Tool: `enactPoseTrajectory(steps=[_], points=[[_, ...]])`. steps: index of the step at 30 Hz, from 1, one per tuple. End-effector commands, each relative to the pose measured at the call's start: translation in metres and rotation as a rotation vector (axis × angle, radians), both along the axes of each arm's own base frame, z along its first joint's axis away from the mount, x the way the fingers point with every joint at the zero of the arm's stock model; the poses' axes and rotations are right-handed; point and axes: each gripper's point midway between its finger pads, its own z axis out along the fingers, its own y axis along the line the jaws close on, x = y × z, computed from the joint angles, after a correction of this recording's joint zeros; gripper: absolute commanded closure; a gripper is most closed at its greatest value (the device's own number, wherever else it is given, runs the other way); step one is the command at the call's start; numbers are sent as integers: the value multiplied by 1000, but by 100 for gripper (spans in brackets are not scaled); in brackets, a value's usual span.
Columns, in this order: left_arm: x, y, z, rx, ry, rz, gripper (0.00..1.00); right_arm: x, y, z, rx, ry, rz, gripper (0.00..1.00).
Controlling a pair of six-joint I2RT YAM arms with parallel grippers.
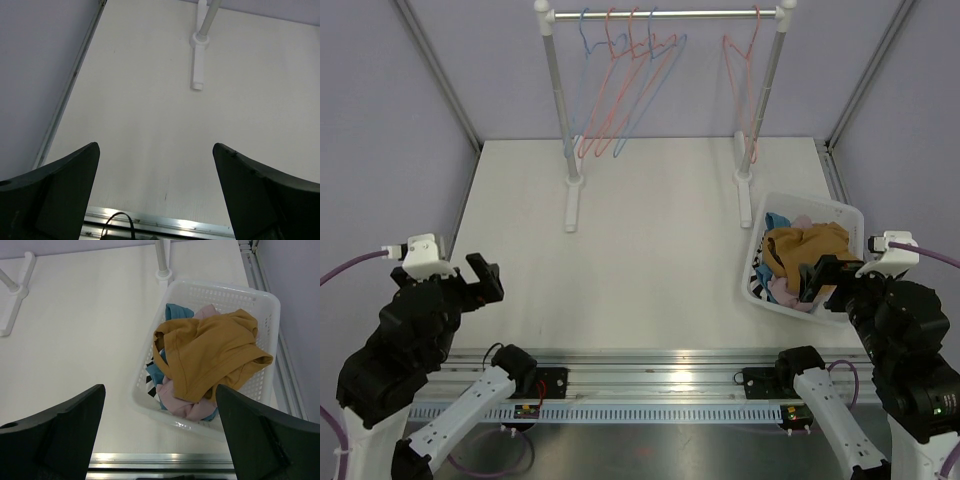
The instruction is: Remove the tank top from the hanger
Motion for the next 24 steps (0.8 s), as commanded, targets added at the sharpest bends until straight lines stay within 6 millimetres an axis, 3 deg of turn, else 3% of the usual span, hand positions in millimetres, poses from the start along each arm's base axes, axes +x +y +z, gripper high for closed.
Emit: enactPoseTrajectory(steps=[1, 10, 24], points=[[-24, 12, -3, 26, 18, -26, 1, -6, 7, 1, -20, -8, 61, 0], [-38, 16, 1, 0, -30, -57, 1, -1, 5, 8, -20, -15, 45, 1], [-20, 6, -6, -15, -55, -55, 1, 21, 11, -2, 11, 10, 38, 0]])
